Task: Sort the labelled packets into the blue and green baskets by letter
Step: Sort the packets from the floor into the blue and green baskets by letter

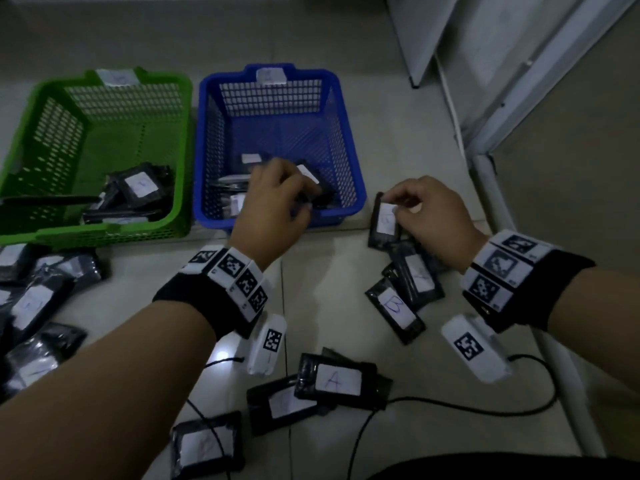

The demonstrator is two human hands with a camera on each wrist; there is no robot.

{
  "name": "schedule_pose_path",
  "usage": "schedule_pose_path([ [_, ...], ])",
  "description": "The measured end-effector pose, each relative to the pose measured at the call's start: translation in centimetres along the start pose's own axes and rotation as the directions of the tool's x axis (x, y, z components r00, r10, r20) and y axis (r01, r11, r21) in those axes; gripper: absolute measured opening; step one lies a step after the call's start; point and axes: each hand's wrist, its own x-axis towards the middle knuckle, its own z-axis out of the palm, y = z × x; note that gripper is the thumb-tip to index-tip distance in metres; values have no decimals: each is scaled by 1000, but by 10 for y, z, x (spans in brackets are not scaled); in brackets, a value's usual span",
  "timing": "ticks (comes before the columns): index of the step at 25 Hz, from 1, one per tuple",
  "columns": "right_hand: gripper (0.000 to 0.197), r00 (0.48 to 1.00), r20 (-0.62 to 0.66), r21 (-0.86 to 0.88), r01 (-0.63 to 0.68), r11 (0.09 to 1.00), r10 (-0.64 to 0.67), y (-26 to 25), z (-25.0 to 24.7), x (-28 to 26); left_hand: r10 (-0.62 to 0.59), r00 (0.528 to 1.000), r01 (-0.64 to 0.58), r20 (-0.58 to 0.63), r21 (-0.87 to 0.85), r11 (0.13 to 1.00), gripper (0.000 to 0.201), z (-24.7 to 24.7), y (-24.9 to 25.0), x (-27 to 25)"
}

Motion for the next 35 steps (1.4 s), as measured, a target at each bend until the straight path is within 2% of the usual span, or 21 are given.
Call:
schedule_pose_path([
  [1,24,998,-38,12,-42,999,42,13,-2,-9,67,992,-62,108,-45,997,19,9,11,-1],
  [2,22,994,-63,36,-92,995,94,30,-4,-19,125,964,-104,237,-99,990,17,21,24,-3],
  [4,17,979,-86,90,-176,980,183,58,-2,-37,220,872,-162,437,-166,973,19,48,44,-11],
  [6,15,966,-73,95,-241,966,248,79,4,-52,262,795,-196,548,-177,964,27,75,59,-19],
  [8,29,956,-21,58,-290,955,291,94,16,-63,242,732,-212,637,-124,969,37,97,68,-26],
  [10,42,954,2,35,-300,953,300,103,31,-66,216,700,-239,680,-61,969,43,109,70,-32],
  [17,58,931,59,15,-361,932,360,106,42,-63,129,688,-196,714,12,980,55,110,61,-41],
  [19,62,907,82,75,-419,905,413,107,43,-63,102,683,-94,723,-52,994,50,105,58,-45],
  [21,62,883,100,225,-470,854,460,104,45,-64,63,662,94,747,-166,982,43,95,54,-49],
  [22,59,871,114,305,-488,818,477,100,45,-65,50,646,169,762,-206,964,41,88,51,-49],
  [24,40,852,192,428,-520,739,488,89,42,-66,50,615,215,787,-228,950,33,73,44,-47],
  [26,25,847,276,554,-526,646,454,65,36,-66,41,623,278,781,-271,922,24,55,35,-42],
  [28,23,873,249,646,-473,600,421,41,33,-59,7,673,405,739,-377,833,23,34,28,-34],
  [32,24,941,115,731,-297,614,318,-5,34,-33,-193,797,559,572,-579,593,23,-3,10,-22],
  [35,21,961,132,741,-258,620,242,-40,45,-6,-343,839,544,423,-680,492,28,-27,-8,-18],
])
